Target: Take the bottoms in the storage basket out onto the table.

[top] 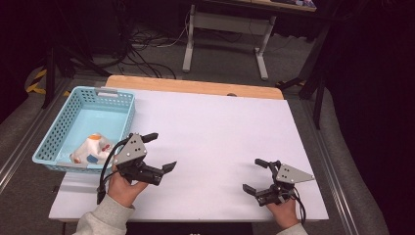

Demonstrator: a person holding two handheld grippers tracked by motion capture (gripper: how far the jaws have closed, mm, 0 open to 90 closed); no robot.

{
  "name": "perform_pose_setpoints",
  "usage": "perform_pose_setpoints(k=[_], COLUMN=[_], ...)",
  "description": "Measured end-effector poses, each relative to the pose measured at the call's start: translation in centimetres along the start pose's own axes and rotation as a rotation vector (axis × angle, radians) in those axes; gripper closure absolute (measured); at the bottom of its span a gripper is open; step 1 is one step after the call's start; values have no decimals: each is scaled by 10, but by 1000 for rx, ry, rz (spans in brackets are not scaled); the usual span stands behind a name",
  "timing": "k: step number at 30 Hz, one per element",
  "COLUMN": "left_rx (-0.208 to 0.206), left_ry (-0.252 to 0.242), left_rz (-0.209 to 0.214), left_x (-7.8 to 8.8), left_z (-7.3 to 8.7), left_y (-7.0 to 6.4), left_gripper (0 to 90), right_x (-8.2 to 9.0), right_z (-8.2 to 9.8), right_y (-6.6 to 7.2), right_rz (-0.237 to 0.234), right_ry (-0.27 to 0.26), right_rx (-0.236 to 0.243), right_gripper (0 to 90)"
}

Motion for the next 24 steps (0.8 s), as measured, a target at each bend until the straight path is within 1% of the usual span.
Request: perform_pose_setpoints(k=[4, 6, 9, 10, 15, 17, 21, 24], left_rx=[-5, -1, -8, -4, -16, -17, -13, -2], left_ry=[20, 34, 45, 47, 62, 60, 54, 54], left_rz=[5, 15, 10, 7, -20, -29, -44, -44], left_x=[1, 2, 5, 6, 12, 15, 24, 29], left_z=[-1, -1, -2, -2, -3, -4, -6, -6], left_y=[0, 0, 2, 2, 7, 8, 13, 16], left_gripper=[9, 13, 13, 13, 13, 13, 13, 13], right_x=[0, 0, 0, 0, 0, 0, 0, -1], right_z=[0, 0, 0, 0, 0, 0, 0, 0], right_y=[0, 0, 0, 0, 0, 0, 0, 0], right_rz=[-2, -1, -2, -3, 0, -2, 0, 1], right_ry=[0, 2, 2, 2, 3, 3, 3, 4], right_rx=[-2, -1, -1, -2, 2, 1, 0, 1], right_gripper=[9, 9, 9, 10, 10, 10, 10, 10])
Point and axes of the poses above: each handheld gripper's, and its own axes: x roughly backward along the jaws, z roughly out of its underside, y roughly to its left, the point moved 6 cm from there along -x, roughly forward along the jaws, and after that the axes turned 7 degrees about z, right-handed, at the moved point
